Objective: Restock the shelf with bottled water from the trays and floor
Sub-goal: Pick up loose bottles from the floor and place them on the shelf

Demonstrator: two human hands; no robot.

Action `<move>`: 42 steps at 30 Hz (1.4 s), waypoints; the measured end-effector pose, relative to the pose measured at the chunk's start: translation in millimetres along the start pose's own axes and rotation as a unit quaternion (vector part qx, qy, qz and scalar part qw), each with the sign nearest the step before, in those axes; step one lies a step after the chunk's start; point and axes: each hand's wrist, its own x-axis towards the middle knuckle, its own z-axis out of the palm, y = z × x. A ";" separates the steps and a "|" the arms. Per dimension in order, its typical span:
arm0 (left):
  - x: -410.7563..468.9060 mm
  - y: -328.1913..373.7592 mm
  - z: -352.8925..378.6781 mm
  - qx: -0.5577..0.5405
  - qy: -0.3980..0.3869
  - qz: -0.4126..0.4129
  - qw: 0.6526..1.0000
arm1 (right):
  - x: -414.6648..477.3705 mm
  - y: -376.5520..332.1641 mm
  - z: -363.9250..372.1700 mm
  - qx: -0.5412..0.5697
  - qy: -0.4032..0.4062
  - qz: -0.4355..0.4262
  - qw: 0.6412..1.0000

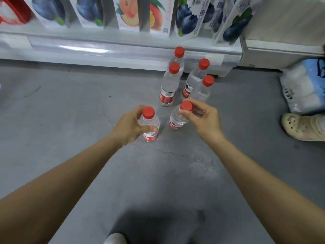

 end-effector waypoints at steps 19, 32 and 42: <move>12.1 -48.3 28.7 -0.081 -0.051 -0.032 0.995 | 9.2 57.4 10.5 -0.003 -0.066 0.068 0.995; 25.3 -55.7 20.2 -0.267 0.017 -0.151 0.952 | 13.1 74.1 21.2 0.021 -0.055 0.136 0.989; -84.4 -32.6 45.8 -0.424 -0.002 -0.354 0.833 | -110.3 49.7 10.0 0.140 -0.105 0.305 0.936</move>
